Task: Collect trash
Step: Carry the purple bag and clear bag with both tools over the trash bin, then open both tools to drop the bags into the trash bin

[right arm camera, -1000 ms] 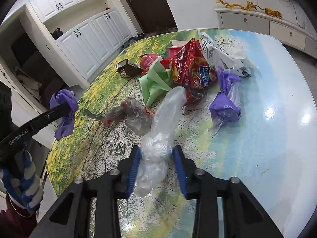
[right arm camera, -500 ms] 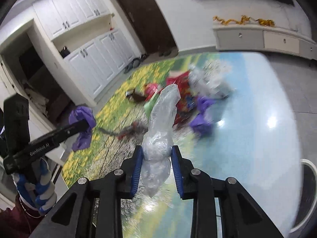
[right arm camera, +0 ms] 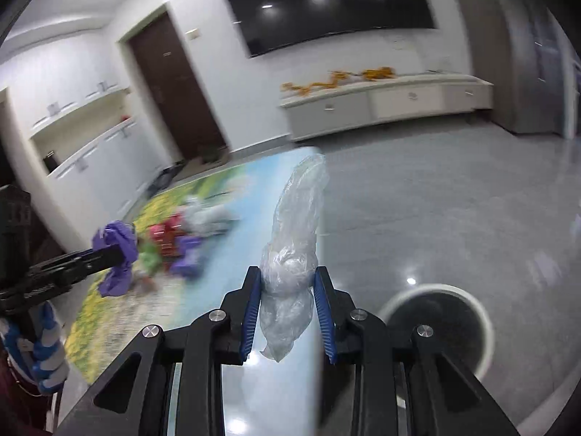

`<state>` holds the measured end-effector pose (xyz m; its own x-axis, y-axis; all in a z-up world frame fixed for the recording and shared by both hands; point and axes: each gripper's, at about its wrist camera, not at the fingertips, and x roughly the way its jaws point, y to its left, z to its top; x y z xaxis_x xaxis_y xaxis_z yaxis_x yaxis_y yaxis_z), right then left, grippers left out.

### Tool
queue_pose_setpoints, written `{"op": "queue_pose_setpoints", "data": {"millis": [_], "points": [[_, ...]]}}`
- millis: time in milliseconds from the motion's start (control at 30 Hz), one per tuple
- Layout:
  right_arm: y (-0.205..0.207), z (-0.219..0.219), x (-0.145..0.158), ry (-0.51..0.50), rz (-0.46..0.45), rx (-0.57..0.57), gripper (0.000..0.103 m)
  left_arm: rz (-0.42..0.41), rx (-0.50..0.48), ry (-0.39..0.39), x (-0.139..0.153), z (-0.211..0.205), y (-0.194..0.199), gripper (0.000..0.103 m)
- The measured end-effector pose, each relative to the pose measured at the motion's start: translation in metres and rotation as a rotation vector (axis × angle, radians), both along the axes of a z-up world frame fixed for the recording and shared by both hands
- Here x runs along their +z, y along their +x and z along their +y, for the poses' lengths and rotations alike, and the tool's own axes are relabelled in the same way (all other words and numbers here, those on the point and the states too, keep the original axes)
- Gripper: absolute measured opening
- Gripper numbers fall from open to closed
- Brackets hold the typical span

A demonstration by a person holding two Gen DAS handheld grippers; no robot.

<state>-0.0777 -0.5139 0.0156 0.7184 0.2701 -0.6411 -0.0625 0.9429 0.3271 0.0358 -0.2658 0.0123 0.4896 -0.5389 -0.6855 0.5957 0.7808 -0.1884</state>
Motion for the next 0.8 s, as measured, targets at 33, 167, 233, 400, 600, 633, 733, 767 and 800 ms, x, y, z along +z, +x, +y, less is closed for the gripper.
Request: {"op": "queue_pose_setpoints", "data": {"millis": [33, 167, 233, 400, 600, 633, 733, 767, 800], "points": [[-0.001, -0.014, -0.005, -0.007, 0.015, -0.029, 0.028, 0.007, -0.022, 0.003, -0.003, -0.016, 0.001, 0.026], [-0.004, -0.063, -0.029, -0.018, 0.084, -0.124, 0.028, 0.054, -0.104, 0.006, -0.017, -0.080, 0.009, 0.026], [-0.002, -0.082, -0.041, -0.027, 0.120, -0.154, 0.028, 0.089, -0.132, 0.005, -0.028, -0.108, 0.016, 0.026], [-0.001, -0.109, -0.072, -0.038, 0.202, -0.204, 0.030, 0.178, -0.168, 0.004, -0.056, -0.166, 0.035, 0.027], [-0.005, -0.130, -0.102, -0.041, 0.276, -0.257, 0.031, 0.300, -0.196, -0.018, -0.084, -0.211, 0.058, 0.055], [-0.003, -0.132, -0.105, -0.039, 0.285, -0.263, 0.033, 0.314, -0.196, -0.023, -0.087, -0.215, 0.061, 0.056], [0.013, -0.134, -0.109, -0.047, 0.314, -0.285, 0.049, 0.331, -0.209, -0.026, -0.091, -0.222, 0.065, 0.056], [0.017, -0.136, -0.110, -0.047, 0.322, -0.291, 0.050, 0.331, -0.212, -0.031, -0.089, -0.221, 0.066, 0.056], [0.019, -0.140, -0.113, -0.047, 0.327, -0.295, 0.050, 0.316, -0.215, -0.035, -0.086, -0.219, 0.066, 0.056]]}}
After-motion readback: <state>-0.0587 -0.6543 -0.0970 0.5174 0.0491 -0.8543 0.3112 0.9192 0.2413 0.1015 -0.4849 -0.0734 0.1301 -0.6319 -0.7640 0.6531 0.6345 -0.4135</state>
